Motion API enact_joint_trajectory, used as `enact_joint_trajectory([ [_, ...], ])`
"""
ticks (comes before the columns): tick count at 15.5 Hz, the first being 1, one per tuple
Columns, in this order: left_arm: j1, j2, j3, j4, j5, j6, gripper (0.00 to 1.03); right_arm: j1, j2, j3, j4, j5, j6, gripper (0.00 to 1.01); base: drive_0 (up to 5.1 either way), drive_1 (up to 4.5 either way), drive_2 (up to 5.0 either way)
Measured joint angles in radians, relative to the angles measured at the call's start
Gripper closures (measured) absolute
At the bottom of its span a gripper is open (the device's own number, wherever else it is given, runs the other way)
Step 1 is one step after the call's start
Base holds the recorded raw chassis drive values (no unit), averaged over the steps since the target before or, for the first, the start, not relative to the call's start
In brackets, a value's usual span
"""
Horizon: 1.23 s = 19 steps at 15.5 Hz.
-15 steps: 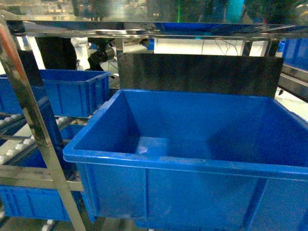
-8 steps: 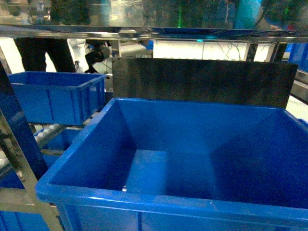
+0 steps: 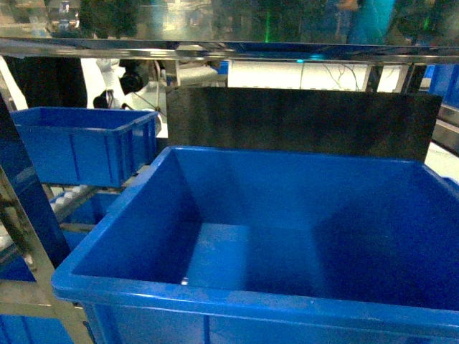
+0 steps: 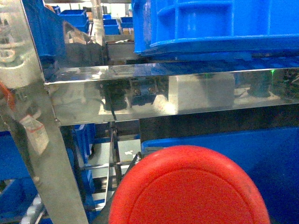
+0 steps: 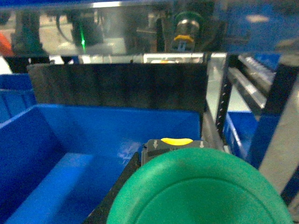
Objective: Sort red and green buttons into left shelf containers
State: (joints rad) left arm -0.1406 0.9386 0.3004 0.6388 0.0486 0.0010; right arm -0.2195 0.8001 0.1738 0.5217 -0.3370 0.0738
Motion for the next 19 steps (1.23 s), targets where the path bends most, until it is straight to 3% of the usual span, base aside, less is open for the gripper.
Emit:
enact_joint_trajectory([
  [5, 0.0, 0.0, 0.0, 0.0, 0.0, 0.0, 0.79, 0.177, 0.309, -0.016, 0.259, 0.039, -0.023, 0.75, 0.0, 0.0, 0.0],
  [7, 0.0, 0.0, 0.0, 0.0, 0.0, 0.0, 0.79, 0.209, 0.456, 0.005, 0.354, 0.043, -0.041, 0.75, 0.0, 0.0, 0.0],
  [10, 0.0, 0.0, 0.0, 0.0, 0.0, 0.0, 0.79, 0.219, 0.682, 0.097, 0.436, 0.027, -0.072, 0.75, 0.0, 0.0, 0.0],
  [15, 0.0, 0.0, 0.0, 0.0, 0.0, 0.0, 0.79, 0.269, 0.924, 0.285, 0.364, -0.008, -0.137, 0.75, 0.0, 0.0, 0.0],
  [17, 0.0, 0.0, 0.0, 0.0, 0.0, 0.0, 0.79, 0.325, 1.034, 0.397, 0.229, -0.028, -0.113, 0.75, 0.0, 0.0, 0.0],
  [19, 0.0, 0.0, 0.0, 0.0, 0.0, 0.0, 0.79, 0.355, 1.067, 0.449, 0.179, -0.023, -0.079, 0.75, 0.0, 0.0, 0.0],
])
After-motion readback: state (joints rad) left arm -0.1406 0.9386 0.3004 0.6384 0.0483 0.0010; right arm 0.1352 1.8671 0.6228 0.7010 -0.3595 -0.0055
